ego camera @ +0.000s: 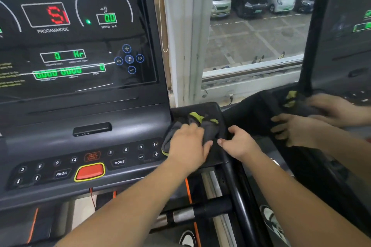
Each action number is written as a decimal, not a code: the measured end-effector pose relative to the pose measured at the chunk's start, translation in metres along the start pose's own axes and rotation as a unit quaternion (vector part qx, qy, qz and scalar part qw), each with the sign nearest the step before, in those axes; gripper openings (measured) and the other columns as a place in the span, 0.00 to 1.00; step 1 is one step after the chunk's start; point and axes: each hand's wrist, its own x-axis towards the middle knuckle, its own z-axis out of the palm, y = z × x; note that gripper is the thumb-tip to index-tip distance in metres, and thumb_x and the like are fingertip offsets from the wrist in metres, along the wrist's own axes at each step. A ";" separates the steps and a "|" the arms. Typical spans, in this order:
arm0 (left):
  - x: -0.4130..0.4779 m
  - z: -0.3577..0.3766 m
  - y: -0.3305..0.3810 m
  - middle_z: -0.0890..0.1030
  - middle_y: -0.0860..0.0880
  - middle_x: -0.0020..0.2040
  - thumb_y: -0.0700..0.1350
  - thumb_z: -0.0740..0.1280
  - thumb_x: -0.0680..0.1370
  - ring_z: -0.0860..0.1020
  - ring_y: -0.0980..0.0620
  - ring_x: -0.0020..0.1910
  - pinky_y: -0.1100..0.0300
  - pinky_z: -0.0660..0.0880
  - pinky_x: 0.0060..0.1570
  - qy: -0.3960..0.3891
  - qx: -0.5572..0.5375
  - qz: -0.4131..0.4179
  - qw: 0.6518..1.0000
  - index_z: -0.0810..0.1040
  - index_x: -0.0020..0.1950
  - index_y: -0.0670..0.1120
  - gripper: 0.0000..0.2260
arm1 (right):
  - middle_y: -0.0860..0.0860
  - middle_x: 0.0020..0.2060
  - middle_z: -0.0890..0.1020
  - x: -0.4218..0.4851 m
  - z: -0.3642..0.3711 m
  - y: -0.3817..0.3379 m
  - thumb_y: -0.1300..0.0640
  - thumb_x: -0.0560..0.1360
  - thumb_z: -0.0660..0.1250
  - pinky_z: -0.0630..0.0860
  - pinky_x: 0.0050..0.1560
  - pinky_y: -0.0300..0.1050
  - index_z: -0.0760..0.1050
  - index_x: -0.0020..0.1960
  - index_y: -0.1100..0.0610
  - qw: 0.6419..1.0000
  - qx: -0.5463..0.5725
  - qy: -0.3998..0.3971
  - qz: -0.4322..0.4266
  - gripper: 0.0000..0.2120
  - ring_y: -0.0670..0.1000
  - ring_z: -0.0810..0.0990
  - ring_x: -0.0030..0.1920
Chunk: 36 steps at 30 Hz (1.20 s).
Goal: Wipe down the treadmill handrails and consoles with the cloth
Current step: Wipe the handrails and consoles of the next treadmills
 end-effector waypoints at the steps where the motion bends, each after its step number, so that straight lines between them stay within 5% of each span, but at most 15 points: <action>1: -0.008 0.010 0.005 0.79 0.45 0.52 0.59 0.61 0.80 0.75 0.42 0.52 0.48 0.73 0.51 -0.012 0.042 0.021 0.999 0.77 0.55 0.47 0.17 | 0.49 0.60 0.81 0.000 0.000 0.000 0.36 0.68 0.69 0.78 0.62 0.57 0.70 0.71 0.45 1.000 0.000 -0.001 0.000 0.34 0.57 0.80 0.61; 8: -0.017 0.036 -0.001 0.79 0.49 0.52 0.54 0.61 0.80 0.74 0.45 0.53 0.50 0.73 0.55 0.058 0.013 0.078 0.995 0.77 0.61 0.47 0.16 | 0.47 0.56 0.82 0.005 0.000 -0.002 0.39 0.70 0.70 0.79 0.59 0.56 0.71 0.68 0.44 1.000 -0.006 0.003 -0.002 0.28 0.55 0.80 0.58; 11: -0.002 0.034 0.007 0.77 0.48 0.54 0.56 0.61 0.80 0.73 0.43 0.54 0.47 0.70 0.55 0.040 0.020 0.024 0.999 0.75 0.61 0.50 0.15 | 0.48 0.54 0.82 0.006 -0.001 -0.003 0.40 0.70 0.71 0.80 0.58 0.56 0.72 0.62 0.45 1.000 0.000 0.001 -0.007 0.23 0.55 0.80 0.56; 15: -0.008 0.028 0.032 0.76 0.49 0.54 0.57 0.58 0.81 0.73 0.44 0.54 0.48 0.71 0.53 0.033 -0.050 -0.056 0.997 0.76 0.60 0.49 0.16 | 0.50 0.60 0.82 -0.001 -0.002 0.000 0.43 0.72 0.70 0.77 0.59 0.52 0.70 0.70 0.46 1.000 -0.007 -0.002 -0.015 0.28 0.57 0.79 0.60; 19: -0.048 0.028 0.036 0.74 0.47 0.68 0.55 0.56 0.79 0.73 0.44 0.64 0.48 0.73 0.60 -0.020 -0.087 0.034 0.995 0.72 0.71 0.45 0.24 | 0.46 0.61 0.82 -0.006 -0.004 0.008 0.49 0.67 0.66 0.77 0.61 0.51 0.70 0.73 0.42 1.000 0.003 -0.011 -0.010 0.33 0.54 0.80 0.61; 23: 0.011 0.023 -0.001 0.59 0.47 0.82 0.55 0.54 0.82 0.56 0.44 0.81 0.39 0.53 0.76 -0.082 0.011 0.103 0.991 0.60 0.80 0.51 0.26 | 0.44 0.58 0.83 0.000 -0.001 0.011 0.40 0.66 0.68 0.77 0.63 0.53 0.74 0.66 0.40 0.999 0.049 -0.011 -0.002 0.28 0.53 0.81 0.60; 26: 0.066 0.022 -0.008 0.47 0.52 0.84 0.56 0.51 0.84 0.45 0.48 0.83 0.35 0.37 0.77 -0.147 0.021 0.059 0.987 0.48 0.83 0.57 0.27 | 0.46 0.67 0.80 0.006 0.010 0.021 0.32 0.66 0.69 0.74 0.69 0.52 0.70 0.75 0.42 0.992 0.121 -0.018 0.006 0.38 0.49 0.78 0.67; 28: 0.076 0.024 -0.005 0.45 0.52 0.84 0.56 0.50 0.84 0.44 0.48 0.83 0.35 0.38 0.77 -0.137 0.024 0.033 0.990 0.46 0.83 0.57 0.27 | 0.49 0.66 0.81 0.002 0.011 0.031 0.42 0.74 0.71 0.74 0.70 0.50 0.72 0.75 0.46 0.973 0.227 -0.013 0.030 0.30 0.49 0.79 0.65; 31: 0.046 0.026 0.006 0.50 0.51 0.84 0.57 0.48 0.84 0.47 0.49 0.83 0.41 0.39 0.79 -0.095 0.027 0.047 0.994 0.49 0.83 0.54 0.28 | 0.53 0.51 0.85 -0.013 0.001 0.050 0.56 0.81 0.68 0.78 0.51 0.46 0.79 0.65 0.52 0.927 0.364 -0.009 0.093 0.13 0.52 0.83 0.50; 36: 0.023 0.023 -0.007 0.49 0.54 0.84 0.60 0.47 0.83 0.48 0.50 0.83 0.47 0.39 0.80 -0.148 0.026 0.220 0.964 0.48 0.83 0.57 0.29 | 0.44 0.39 0.84 -0.051 0.000 0.071 0.57 0.77 0.71 0.77 0.46 0.39 0.82 0.47 0.54 0.962 0.266 -0.043 0.039 0.02 0.45 0.83 0.44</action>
